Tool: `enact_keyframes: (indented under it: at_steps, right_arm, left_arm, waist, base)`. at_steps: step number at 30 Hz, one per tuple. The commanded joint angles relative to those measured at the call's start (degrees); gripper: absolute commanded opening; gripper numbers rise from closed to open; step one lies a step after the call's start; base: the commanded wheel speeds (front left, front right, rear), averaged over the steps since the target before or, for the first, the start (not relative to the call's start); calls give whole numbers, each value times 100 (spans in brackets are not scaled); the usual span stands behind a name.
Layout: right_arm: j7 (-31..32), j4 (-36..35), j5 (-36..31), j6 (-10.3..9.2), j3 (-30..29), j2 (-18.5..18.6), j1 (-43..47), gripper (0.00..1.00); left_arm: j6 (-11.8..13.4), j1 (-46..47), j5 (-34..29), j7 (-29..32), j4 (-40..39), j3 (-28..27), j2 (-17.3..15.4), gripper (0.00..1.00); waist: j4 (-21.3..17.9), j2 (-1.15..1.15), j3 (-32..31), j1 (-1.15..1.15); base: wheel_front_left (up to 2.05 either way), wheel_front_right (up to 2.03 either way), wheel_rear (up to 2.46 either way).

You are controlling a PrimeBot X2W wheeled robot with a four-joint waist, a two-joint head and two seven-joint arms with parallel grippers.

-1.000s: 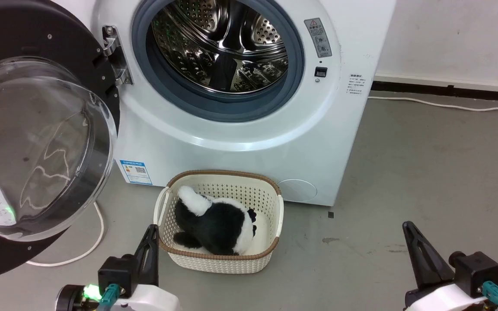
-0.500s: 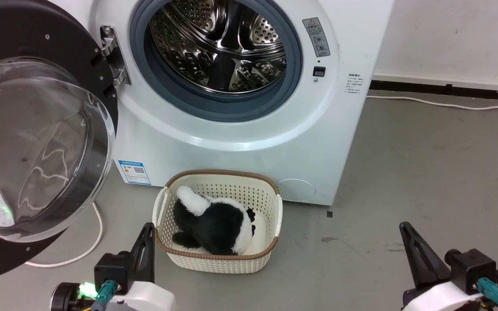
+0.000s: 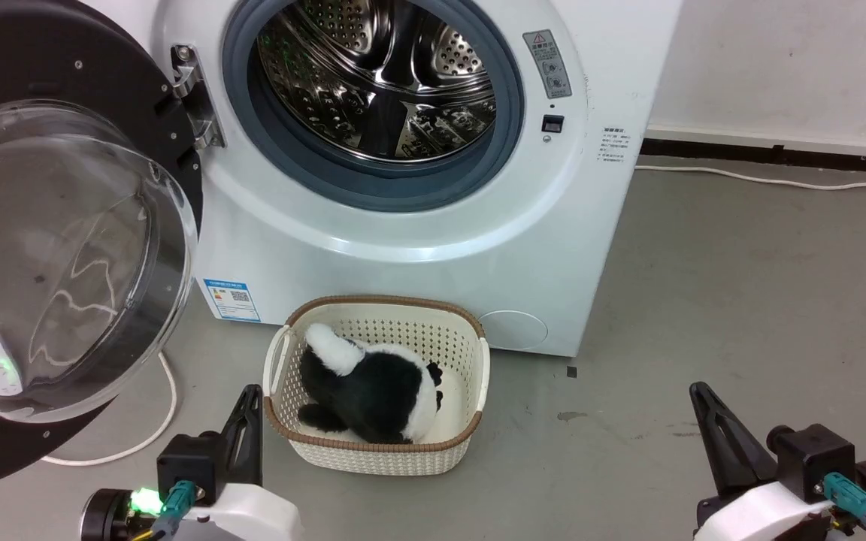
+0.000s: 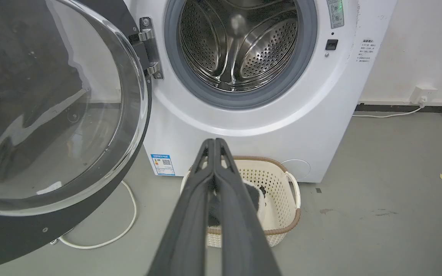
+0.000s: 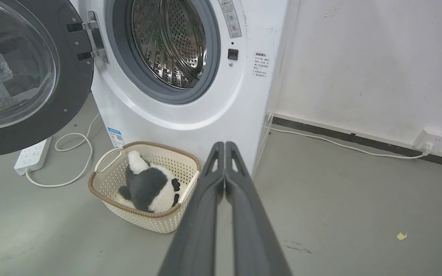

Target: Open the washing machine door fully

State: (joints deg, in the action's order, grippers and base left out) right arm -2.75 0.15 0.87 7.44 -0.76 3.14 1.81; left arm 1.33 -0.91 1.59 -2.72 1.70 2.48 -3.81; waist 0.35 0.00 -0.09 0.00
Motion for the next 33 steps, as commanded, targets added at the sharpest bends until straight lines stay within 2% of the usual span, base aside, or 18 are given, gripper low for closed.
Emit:
enact_keyframes:
  at_steps: [1,33]
  right_arm:
    - [36,-11,-48,4,19,-22,-93,0]
    - [275,-15,-87,5,76,-26,-181,0]
  left_arm:
    - [-35,72,-51,35,-45,-54,40,0]
    - [-133,91,-159,272,-170,-248,93,0]
  waist:
    - [-3,0,1,0]
    - [-35,0,9,0]
  base:
    - [0,0,0]
    - [0,0,0]
